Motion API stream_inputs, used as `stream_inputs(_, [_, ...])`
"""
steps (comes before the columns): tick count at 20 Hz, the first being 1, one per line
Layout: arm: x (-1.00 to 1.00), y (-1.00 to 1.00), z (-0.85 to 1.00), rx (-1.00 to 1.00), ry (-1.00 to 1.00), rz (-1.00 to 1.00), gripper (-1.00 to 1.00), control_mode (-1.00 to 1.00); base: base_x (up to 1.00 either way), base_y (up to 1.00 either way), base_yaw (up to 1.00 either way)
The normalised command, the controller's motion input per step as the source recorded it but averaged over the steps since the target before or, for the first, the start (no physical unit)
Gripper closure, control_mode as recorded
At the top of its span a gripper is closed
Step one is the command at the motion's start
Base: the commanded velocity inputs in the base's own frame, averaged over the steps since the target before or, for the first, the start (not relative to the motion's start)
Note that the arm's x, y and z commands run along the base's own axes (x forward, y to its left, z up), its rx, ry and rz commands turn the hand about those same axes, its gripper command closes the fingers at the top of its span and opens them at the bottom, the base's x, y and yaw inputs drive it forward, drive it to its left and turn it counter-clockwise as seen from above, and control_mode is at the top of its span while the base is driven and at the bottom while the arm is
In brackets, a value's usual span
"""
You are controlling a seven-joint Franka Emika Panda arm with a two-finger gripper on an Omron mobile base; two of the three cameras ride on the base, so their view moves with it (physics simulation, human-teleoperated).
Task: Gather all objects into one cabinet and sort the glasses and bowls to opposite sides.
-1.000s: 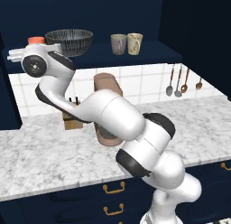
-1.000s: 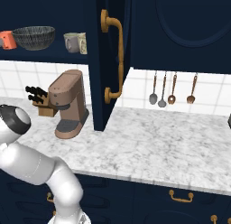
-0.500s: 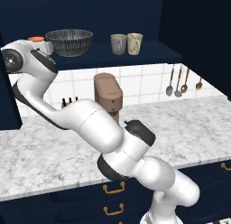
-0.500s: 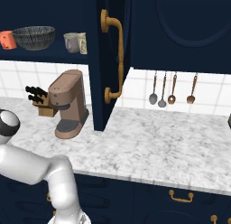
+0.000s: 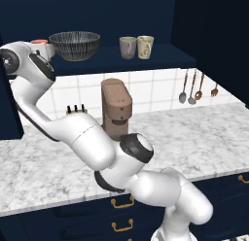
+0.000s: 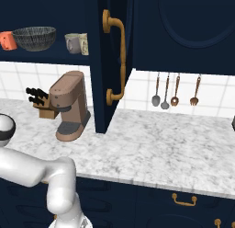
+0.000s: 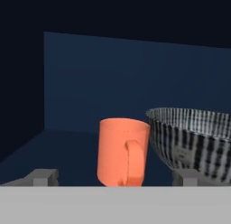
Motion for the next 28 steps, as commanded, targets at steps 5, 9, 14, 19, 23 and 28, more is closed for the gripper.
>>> stream_inputs(5, [0.49, 0.0, 0.0, 0.0, 0.04, 0.0, -1.0, -1.0, 0.0, 0.0, 0.0])
stream_inputs(9, [0.38, 0.0, -0.06, 0.0, 0.05, 0.0, -1.0, -1.0, 0.0, 0.0, 0.0])
stream_inputs(14, [0.27, 0.04, -0.12, 0.0, 0.08, 0.0, -1.0, -1.0, 0.0, 0.0, 0.0])
stream_inputs(19, [0.23, 0.14, -0.16, 0.0, 0.1, 0.0, 1.0, -1.0, 0.0, 0.0, 0.0])
stream_inputs(23, [0.01, 0.0, 0.0, 0.0, 0.01, 0.0, 1.0, -1.0, 0.0, 0.0, 0.0])
stream_inputs(28, [0.0, 0.0, 0.0, 0.0, 0.0, 0.0, 1.0, -1.0, 0.0, 0.0, 0.0])
